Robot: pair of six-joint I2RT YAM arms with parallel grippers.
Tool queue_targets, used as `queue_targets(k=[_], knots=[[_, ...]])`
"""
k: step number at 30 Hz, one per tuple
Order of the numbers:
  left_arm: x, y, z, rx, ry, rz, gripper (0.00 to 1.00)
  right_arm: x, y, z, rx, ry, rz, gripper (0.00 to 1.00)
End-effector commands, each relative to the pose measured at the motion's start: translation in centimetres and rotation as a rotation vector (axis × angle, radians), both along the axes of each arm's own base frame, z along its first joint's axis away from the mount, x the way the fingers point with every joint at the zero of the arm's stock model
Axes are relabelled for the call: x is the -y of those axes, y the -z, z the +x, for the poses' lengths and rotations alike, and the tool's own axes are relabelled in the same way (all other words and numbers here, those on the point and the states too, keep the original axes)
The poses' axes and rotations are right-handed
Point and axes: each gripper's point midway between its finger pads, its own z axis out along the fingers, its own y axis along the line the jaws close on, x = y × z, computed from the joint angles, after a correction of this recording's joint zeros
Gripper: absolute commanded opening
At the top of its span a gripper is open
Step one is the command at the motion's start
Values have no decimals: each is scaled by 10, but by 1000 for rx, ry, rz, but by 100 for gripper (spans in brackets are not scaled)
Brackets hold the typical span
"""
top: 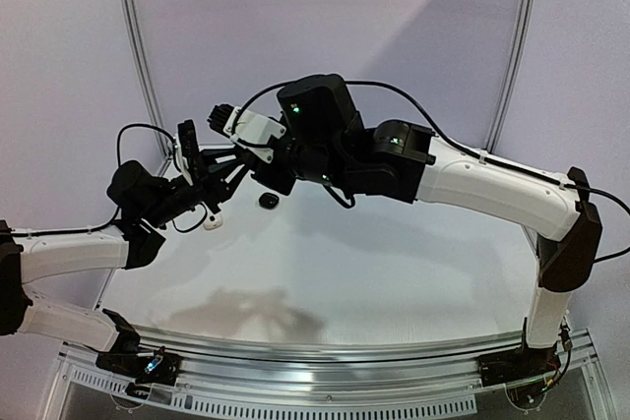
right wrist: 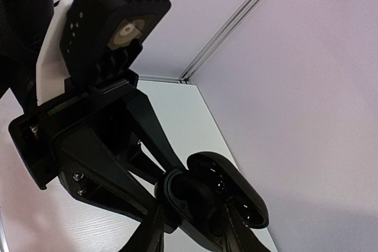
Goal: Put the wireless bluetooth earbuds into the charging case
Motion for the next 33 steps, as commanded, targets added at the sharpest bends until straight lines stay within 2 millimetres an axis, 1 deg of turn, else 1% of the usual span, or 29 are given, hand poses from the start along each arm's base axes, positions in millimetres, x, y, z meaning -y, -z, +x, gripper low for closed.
queue_targets(k=[1,5,12,17,21,22,25,27,30,33], knots=[[-1,-15,-9,42,16,-34,0,11,-19,0,-20,3,38,33],[-1,-15,-9,39,18,-35,0,13,-27,3,-12,16,58,34],[1,-14,-9,24,30,-32,0,17,-70,-1,16,-14,176,36],[2,-14,-10,24,40,-32,0,14,-64,6,12,-9,168,36],[2,-14,-11,16,47,-31,0,14,-70,6,10,-21,194,36],[2,-14,-11,16,46,-32,0,15,-73,5,9,-23,199,34],[3,-13,-12,14,51,-29,0,27,-83,6,-28,-32,231,26],[5,-12,-14,21,70,-21,0,37,-86,3,-92,-66,248,24],[9,-11,-23,49,123,-1,0,45,-80,-8,-151,-105,220,21],[11,-10,-29,62,164,14,0,46,-67,-19,-208,-147,182,19]])
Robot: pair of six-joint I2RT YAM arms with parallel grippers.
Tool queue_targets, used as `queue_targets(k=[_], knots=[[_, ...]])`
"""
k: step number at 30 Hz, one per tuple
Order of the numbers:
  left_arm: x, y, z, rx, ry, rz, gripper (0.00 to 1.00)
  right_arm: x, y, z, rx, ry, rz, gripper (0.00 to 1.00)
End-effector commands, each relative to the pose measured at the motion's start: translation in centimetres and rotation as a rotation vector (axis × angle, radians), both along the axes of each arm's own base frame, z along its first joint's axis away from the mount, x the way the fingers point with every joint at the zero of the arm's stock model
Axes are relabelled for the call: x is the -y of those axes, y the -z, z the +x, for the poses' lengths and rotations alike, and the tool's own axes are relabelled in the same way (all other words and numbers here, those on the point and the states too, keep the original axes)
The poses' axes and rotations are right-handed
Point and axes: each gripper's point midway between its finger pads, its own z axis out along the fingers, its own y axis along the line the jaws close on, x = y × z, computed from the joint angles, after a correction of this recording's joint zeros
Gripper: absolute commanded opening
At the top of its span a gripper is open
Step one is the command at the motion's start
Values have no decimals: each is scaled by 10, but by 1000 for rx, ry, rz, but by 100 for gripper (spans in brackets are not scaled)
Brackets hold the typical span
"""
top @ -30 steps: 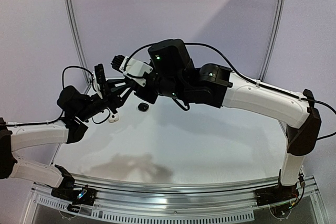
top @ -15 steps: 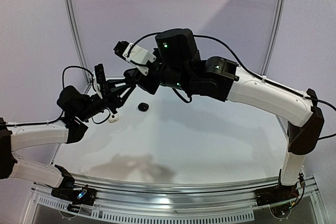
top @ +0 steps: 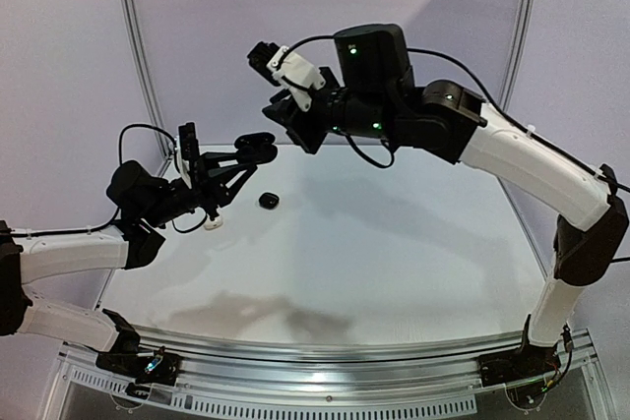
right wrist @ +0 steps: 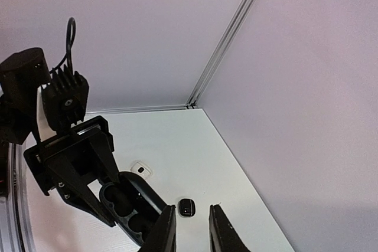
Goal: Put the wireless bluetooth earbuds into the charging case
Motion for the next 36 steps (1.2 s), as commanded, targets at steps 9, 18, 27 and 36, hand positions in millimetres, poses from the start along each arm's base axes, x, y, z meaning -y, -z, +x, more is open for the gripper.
queue_targets(k=[9,18,27,36], knots=[[12,-5,-30,75,181,39,0,11,30,-35,-151,-143,-111,12],[16,-1,-39,97,240,67,0,1,39,-36,-141,-132,-144,19],[20,11,-44,242,238,155,0,8,-3,-28,-188,-100,37,25],[20,8,-47,288,244,158,0,-4,45,-5,-261,12,-60,24]])
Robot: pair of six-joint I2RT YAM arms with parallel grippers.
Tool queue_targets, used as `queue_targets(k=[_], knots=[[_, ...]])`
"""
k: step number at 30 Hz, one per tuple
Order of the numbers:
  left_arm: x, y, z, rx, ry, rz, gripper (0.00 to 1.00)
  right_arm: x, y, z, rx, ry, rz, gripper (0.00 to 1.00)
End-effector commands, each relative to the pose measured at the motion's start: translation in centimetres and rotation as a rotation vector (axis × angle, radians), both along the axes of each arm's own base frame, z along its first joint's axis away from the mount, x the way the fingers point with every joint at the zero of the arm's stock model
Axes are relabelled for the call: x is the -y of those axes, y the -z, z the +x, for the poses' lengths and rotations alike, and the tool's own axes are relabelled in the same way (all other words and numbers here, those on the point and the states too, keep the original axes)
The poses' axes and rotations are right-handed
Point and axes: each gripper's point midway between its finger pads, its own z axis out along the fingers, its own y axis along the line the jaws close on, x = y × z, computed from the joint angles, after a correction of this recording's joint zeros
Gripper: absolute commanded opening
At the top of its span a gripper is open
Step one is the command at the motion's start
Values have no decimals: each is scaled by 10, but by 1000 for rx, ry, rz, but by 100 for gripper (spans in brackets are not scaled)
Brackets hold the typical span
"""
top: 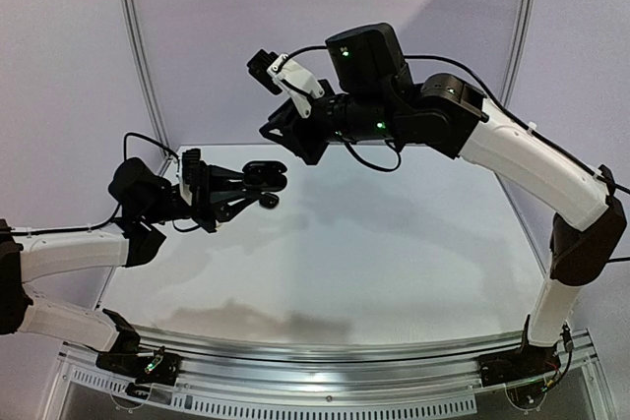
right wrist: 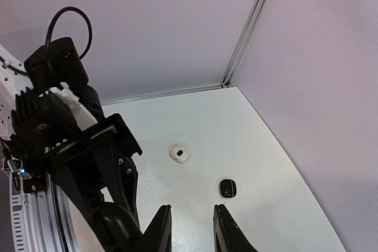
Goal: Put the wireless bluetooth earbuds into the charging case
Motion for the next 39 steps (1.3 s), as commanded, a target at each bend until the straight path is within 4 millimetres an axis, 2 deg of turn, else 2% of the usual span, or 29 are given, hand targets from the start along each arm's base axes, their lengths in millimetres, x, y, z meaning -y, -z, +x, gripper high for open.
queue_targets(k=[1,5,7,9,13,18,22,25,31,36,39], knots=[[2,-6,-1,17,16,1,0,-12,23,8,-52,18,-23,25],[2,-2,0,-36,18,6,0,-9,-2,-1,-23,-15,61,25],[2,-2,-1,-36,22,6,0,-6,-6,-2,-22,-19,63,25],[2,-3,-2,-25,21,5,0,-5,1,-4,-35,-25,36,24],[1,-5,-4,24,22,0,0,-5,30,6,-63,28,-46,24],[2,-4,-10,113,37,14,0,-5,44,16,-84,66,-96,24],[2,-4,-7,162,12,22,0,-10,62,8,-129,9,-142,24],[0,-7,0,130,-24,7,0,-12,66,-3,-156,-40,-149,24],[-2,-9,9,64,-63,-13,0,-13,59,-22,-155,-108,-136,22],[-1,-9,11,-6,-51,-16,0,-4,57,-9,-122,-19,-144,22],[-1,-8,13,-140,-27,-25,0,2,41,1,-94,39,-106,26]])
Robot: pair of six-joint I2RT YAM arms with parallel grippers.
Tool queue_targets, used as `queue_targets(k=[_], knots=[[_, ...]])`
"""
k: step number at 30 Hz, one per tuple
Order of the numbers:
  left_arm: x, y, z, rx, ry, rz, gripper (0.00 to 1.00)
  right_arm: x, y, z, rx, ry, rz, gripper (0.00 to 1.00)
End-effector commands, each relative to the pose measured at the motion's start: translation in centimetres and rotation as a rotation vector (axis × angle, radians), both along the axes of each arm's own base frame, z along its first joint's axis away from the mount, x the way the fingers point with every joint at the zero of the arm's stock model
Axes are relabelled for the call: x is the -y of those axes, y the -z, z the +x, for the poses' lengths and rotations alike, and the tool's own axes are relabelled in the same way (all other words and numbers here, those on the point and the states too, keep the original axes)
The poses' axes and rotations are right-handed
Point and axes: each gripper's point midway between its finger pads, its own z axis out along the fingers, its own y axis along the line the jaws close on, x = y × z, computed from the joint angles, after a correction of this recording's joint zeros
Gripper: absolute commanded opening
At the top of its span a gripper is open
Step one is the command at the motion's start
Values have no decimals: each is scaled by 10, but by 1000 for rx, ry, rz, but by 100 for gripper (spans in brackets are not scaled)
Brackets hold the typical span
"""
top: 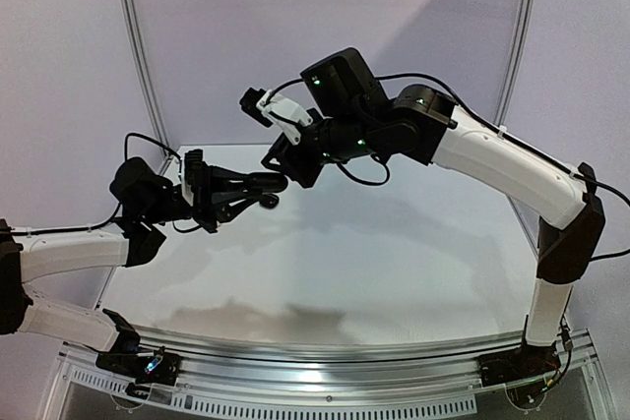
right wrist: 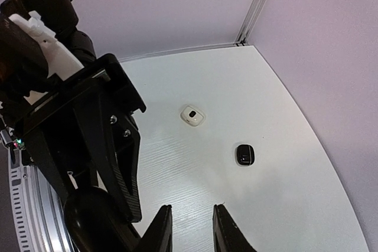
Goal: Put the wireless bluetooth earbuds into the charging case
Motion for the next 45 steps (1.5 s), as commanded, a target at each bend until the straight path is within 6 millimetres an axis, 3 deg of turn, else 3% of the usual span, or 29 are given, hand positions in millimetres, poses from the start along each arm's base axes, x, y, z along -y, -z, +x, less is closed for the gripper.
queue_targets(k=[1,6,13,16,21,25,28,33,37,42,45], knots=[[-1,-11,11,-195,-2,-40,0,17,-27,4,31,67,48,27],[1,-6,4,-330,62,-32,0,31,-61,4,39,65,173,32],[3,-8,4,-335,74,-26,0,22,-81,-22,-7,-81,260,53],[3,-8,4,-356,79,-28,0,21,-84,-33,-30,-140,276,49],[3,-10,5,-356,75,-36,0,18,-59,-32,-64,-136,232,40],[1,-11,5,-351,65,-42,0,13,-12,-28,-129,-119,129,27],[1,-10,5,-355,63,-40,0,9,4,-29,-172,-114,109,25],[1,-8,12,-386,35,-49,0,13,5,-22,-150,-76,100,24],[-2,1,35,-490,-70,-57,0,22,-9,-2,-88,35,136,35],[-7,28,72,-638,-218,-14,0,64,-28,49,-37,300,248,48],[-15,52,102,-784,-298,27,0,93,-27,61,-49,385,328,53]])
